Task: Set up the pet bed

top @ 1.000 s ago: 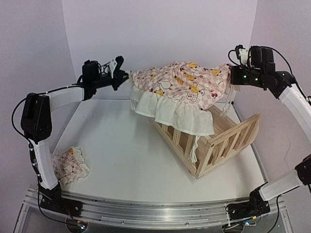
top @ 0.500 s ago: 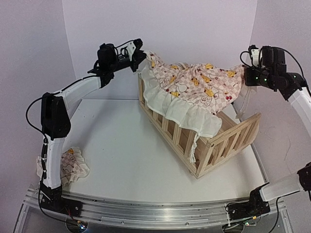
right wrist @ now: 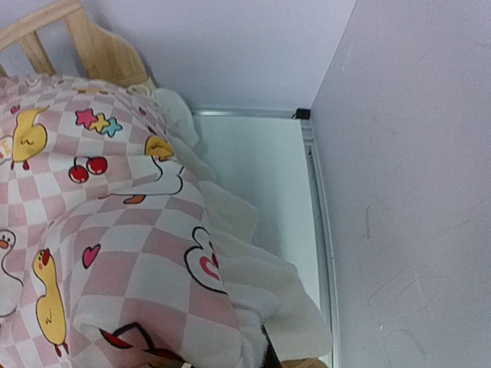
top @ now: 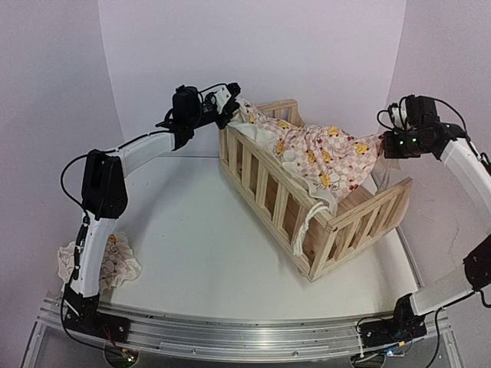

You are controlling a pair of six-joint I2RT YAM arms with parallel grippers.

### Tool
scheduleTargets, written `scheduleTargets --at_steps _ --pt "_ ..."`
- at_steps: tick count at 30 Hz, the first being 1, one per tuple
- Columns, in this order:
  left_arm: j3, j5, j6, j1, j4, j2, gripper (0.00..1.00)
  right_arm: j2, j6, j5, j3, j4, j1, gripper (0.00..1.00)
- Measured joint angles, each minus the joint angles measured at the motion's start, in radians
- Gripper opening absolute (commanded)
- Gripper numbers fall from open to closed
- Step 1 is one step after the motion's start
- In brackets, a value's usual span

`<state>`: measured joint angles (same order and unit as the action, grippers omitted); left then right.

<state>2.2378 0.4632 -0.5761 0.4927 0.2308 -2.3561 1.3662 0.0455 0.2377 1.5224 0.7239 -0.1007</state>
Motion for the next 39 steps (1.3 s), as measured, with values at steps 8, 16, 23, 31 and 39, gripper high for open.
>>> scheduleTargets --at_steps 8,16,23,31,39 --pt "-0.062 -0.013 -0.064 0.004 -0.001 0.036 0.02 -0.031 -0.014 -0.11 -0.099 0.016 -0.001 0.0" --pt "-0.177 -0.019 -0.108 -0.004 0.009 0.12 0.57 -0.041 -0.017 -0.086 -0.106 0.038 -0.001 0.36" --pt "-0.21 -0.007 -0.111 -0.003 -0.026 0.164 0.66 -0.04 -0.016 -0.058 -0.055 0.091 0.0 0.54" --pt "-0.08 0.015 0.028 -0.025 -0.128 0.167 0.67 -0.052 -0.119 -0.079 0.129 0.156 0.0 0.58" --pt "-0.072 0.043 0.167 -0.185 -0.14 0.184 0.74 -0.049 -0.313 -0.003 0.317 0.462 0.0 0.69"
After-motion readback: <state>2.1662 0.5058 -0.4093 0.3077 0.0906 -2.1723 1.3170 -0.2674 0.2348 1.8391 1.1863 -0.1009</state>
